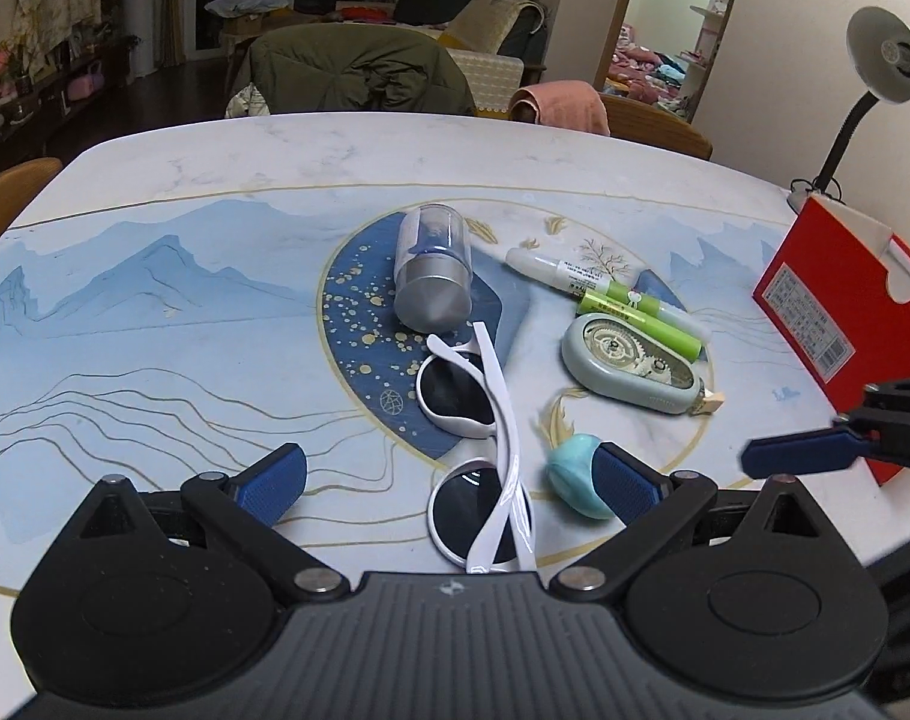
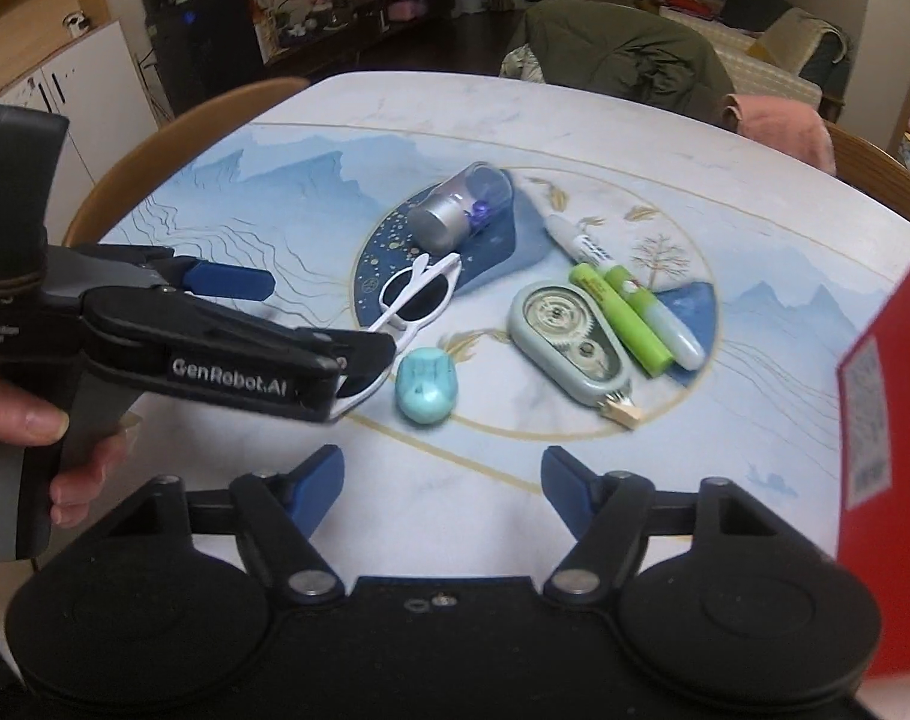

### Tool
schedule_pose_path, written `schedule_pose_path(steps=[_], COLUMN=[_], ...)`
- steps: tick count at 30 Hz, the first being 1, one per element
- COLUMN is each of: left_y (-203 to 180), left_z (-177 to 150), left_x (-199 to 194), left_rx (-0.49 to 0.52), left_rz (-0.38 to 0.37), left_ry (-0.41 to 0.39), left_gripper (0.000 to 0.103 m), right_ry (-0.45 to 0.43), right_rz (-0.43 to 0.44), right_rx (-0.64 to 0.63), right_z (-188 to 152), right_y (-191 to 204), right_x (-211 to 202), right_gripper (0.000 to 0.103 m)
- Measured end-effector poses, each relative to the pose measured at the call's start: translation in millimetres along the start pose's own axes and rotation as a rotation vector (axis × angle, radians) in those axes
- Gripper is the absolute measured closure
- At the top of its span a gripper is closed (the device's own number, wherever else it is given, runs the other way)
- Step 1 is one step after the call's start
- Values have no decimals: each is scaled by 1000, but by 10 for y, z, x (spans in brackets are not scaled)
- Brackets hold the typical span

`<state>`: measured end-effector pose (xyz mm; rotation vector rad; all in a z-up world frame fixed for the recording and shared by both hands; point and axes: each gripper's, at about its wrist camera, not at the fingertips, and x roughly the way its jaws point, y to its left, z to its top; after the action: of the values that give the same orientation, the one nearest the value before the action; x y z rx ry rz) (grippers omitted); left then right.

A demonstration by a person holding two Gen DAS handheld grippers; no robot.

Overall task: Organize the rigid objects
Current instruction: 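Grasp the white sunglasses with the left gripper while the right grasps the teal mouse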

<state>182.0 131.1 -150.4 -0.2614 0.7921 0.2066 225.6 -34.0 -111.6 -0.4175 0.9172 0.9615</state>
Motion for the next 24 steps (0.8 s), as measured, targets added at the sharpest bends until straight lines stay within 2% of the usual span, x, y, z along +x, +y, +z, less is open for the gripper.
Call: schedule_pose_path(steps=[7, 10, 16, 21, 24], left_y=[41, 72, 156, 172, 181], left_z=[-29, -31, -46, -58, -72], left_x=[73, 81, 47, 12, -15], left_rx=[-18, -37, -81, -82, -73], left_rz=[-13, -17, -25, -35, -44], left_ry=[-4, -4, -24, -42, -51], left_gripper=[9, 15, 18, 19, 19], right_ry=[7, 2, -5, 0, -3], right_rz=[9, 13, 18, 34, 53], right_rx=[-19, -22, -27, -28, -22], right_z=[72, 89, 156, 180, 171], right_y=[6, 1, -43, -88, -145], right_x=[246, 316, 408, 462, 456], right_gripper=[51, 54, 61, 76, 76])
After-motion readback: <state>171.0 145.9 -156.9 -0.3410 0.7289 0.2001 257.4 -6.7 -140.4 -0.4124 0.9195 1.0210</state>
